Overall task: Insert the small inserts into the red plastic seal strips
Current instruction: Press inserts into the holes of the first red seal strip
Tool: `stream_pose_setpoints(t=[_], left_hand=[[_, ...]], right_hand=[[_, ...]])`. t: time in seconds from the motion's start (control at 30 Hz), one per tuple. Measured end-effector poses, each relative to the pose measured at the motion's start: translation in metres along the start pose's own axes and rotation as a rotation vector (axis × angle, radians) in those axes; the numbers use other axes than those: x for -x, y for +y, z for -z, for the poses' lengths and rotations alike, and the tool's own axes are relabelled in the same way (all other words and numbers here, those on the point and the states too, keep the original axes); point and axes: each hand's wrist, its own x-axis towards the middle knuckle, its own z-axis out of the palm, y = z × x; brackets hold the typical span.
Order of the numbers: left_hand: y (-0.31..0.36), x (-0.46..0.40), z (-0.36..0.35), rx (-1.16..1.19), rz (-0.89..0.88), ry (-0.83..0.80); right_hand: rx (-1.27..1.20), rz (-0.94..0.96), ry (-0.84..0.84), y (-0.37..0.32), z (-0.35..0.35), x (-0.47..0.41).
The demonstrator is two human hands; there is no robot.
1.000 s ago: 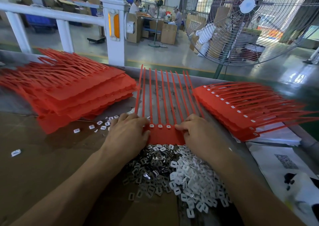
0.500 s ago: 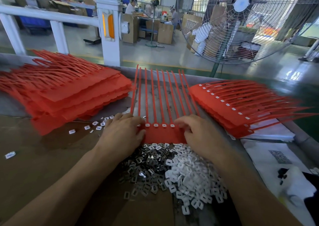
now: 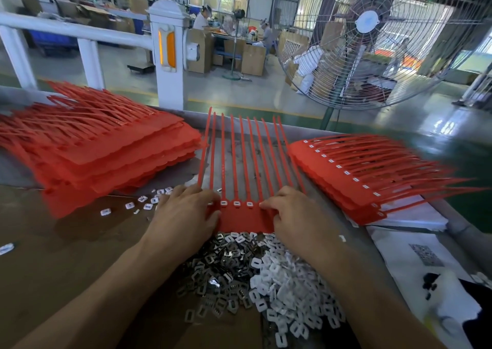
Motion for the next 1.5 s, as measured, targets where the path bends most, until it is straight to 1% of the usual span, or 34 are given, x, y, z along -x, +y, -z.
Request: stream_pose_setpoints(t=[0.4,0.77,0.83,0.9,0.97,1.03,1.17,1.3,1.37,1.5], left_hand=[[0.001,-0.002,0.003,-0.003,0.010,-0.019],[0.002,-0.001,0.003,-0.014,0.006,-0.027],[0.002,-0.001,0.004,-0.010,0.008,-0.033],[0.002,-0.001,0.004,-0.010,0.006,-0.027],[0.002,-0.001,0.004,-0.008,0.006,-0.025],[0.002,-0.001,0.004,-0.002,0.005,-0.024],[0.002,0.000,0.005,0.003,0.002,-0.014],[0.001,0.000,0.005,0.004,0.002,-0.014],[0.001,0.000,0.004,0.002,-0.001,-0.017],[0.001,0.000,0.005,0.006,-0.007,-0.021]], right_hand=[[-0.075,0.024,0.025,0.005,-0.002,0.006],[0.011,0.032,-0.007,0.001,0.001,0.000],[-0.050,0.038,0.005,0.005,0.001,0.001],[-0.195,0.023,0.048,0.013,0.003,0.004],[-0.314,0.006,0.058,0.021,0.008,0.006],[-0.369,0.017,0.016,0.030,0.015,0.009],[-0.435,0.053,-0.173,0.037,0.026,0.014],[-0.464,0.033,-0.222,0.041,0.033,0.017],[-0.488,0.029,-0.276,0.043,0.037,0.019],[-0.409,0.065,-0.331,0.043,0.038,0.021]])
